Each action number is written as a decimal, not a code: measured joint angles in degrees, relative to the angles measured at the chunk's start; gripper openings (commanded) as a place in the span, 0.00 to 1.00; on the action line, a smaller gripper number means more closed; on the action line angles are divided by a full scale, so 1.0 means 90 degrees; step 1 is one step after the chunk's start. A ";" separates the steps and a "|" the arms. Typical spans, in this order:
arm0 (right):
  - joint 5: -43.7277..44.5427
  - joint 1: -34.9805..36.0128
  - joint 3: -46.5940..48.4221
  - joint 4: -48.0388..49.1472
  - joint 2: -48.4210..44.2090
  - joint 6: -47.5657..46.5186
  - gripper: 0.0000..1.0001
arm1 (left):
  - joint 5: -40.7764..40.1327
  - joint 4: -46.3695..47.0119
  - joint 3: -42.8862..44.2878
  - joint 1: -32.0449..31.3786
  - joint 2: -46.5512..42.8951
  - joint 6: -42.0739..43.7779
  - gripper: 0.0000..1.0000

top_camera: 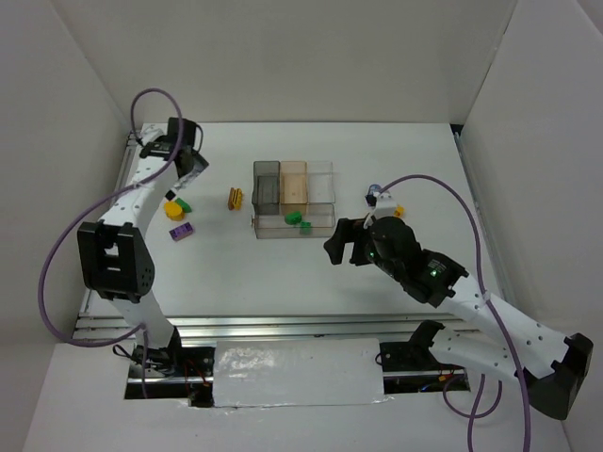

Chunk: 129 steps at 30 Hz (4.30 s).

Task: Sort the legos into containers by color

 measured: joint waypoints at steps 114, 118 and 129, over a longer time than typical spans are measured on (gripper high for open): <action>0.3109 0.2297 -0.1360 0.7817 0.1547 -0.1287 0.02 | 0.0539 0.1894 -0.1819 -0.5365 -0.3203 -0.2948 0.15; 0.3084 0.2310 -0.1404 0.8009 0.1545 -0.1418 0.00 | 0.0563 0.1989 -0.1843 -0.5370 -0.3235 -0.2878 0.71; 0.2419 0.2064 -0.1775 0.7915 0.0974 -0.1078 0.00 | 0.0733 0.1758 -0.1428 -0.5411 -0.3147 -0.1547 0.99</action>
